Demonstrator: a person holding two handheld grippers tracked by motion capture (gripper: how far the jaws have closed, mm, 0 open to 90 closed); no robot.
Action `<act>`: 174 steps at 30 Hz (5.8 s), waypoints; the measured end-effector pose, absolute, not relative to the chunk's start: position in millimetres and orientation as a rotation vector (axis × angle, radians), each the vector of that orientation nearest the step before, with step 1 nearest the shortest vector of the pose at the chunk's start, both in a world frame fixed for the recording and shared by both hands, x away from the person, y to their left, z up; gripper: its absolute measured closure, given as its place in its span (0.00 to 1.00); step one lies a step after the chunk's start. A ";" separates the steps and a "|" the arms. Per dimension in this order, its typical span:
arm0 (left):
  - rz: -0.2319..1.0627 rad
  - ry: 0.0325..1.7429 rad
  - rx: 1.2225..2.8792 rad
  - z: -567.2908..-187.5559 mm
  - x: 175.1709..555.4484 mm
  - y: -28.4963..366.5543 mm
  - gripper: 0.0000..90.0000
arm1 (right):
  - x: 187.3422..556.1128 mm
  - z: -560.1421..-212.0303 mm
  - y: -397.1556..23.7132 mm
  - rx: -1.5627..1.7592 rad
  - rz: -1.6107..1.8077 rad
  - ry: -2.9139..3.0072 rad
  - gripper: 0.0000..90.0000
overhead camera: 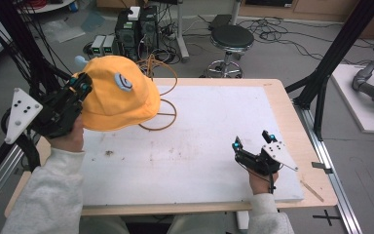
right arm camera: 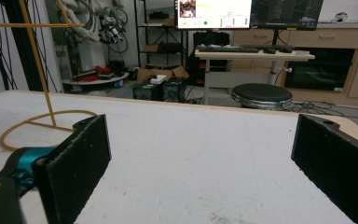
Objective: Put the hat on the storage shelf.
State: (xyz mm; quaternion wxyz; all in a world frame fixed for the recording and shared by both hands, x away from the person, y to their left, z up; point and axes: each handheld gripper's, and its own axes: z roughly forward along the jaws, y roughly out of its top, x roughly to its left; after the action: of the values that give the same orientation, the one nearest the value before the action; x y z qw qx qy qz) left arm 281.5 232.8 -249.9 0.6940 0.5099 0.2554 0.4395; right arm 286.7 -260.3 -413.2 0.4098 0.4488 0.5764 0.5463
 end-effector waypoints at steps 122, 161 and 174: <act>1.107 0.733 1.317 -346.2 300.9 272.6 0.06 | 287.6 -411.3 -255.3 1.087 1.419 1.464 0.05; 1.092 0.824 1.395 -393.3 285.9 285.3 0.06 | 292.3 -413.4 -245.1 1.042 1.408 1.514 0.05; 1.099 0.822 1.393 -392.8 283.8 288.2 0.07 | 291.7 -412.4 -243.3 1.047 1.413 1.516 0.05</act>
State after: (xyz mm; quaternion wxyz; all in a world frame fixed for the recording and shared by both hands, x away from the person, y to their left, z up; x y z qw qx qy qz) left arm 283.8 288.2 -392.8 0.5587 0.5908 0.3486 0.4661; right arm 291.7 -243.3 -412.4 0.3985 0.4137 0.5990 0.5580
